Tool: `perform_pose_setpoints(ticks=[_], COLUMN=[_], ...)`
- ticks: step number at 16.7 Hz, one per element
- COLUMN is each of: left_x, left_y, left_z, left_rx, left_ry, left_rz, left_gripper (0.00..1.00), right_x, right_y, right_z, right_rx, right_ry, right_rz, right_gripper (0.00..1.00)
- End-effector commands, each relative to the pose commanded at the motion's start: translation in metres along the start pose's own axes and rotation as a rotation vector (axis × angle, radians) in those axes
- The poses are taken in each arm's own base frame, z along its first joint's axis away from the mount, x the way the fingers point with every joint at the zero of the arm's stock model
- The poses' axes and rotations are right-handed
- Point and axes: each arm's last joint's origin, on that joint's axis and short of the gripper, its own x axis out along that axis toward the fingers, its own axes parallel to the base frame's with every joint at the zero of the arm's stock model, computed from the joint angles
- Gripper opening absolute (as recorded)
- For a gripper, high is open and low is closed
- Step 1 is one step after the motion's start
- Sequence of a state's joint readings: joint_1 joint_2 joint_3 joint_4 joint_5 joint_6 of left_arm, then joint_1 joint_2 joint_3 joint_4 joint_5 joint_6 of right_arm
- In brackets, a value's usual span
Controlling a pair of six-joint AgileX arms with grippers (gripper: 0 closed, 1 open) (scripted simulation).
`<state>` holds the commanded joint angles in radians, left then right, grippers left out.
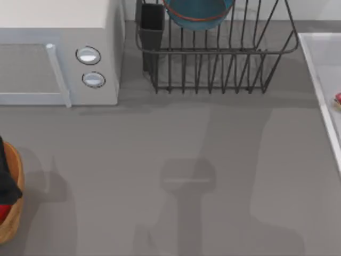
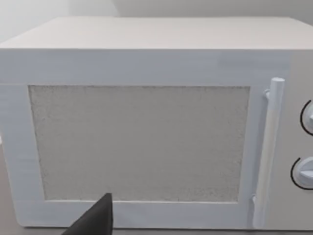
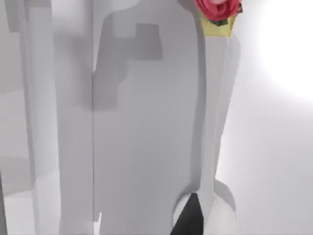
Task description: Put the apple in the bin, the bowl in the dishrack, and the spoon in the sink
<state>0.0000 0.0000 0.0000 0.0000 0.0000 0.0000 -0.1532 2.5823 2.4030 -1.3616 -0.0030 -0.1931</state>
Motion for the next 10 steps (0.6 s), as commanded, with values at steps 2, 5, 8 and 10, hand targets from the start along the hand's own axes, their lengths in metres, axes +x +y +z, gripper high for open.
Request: perform_pose_setpoints(ticks=[2,5,8,10], left_x=[0.0,0.0,0.0,0.0], left_y=[0.0,0.0,0.0,0.0], left_z=[0.0,0.0,0.0,0.0], left_rx=[0.0,0.0,0.0,0.0], left_ry=[0.0,0.0,0.0,0.0], left_rz=[0.0,0.0,0.0,0.0], left_gripper=[1.0,1.0,1.0,1.0], right_x=[0.0,0.0,0.0,0.0], right_y=[0.0,0.0,0.0,0.0], right_z=[0.0,0.0,0.0,0.0], right_rx=[0.0,0.0,0.0,0.0], right_ry=[0.0,0.0,0.0,0.0], right_rz=[0.0,0.0,0.0,0.0], right_gripper=[0.83,1.0,1.0,1.0])
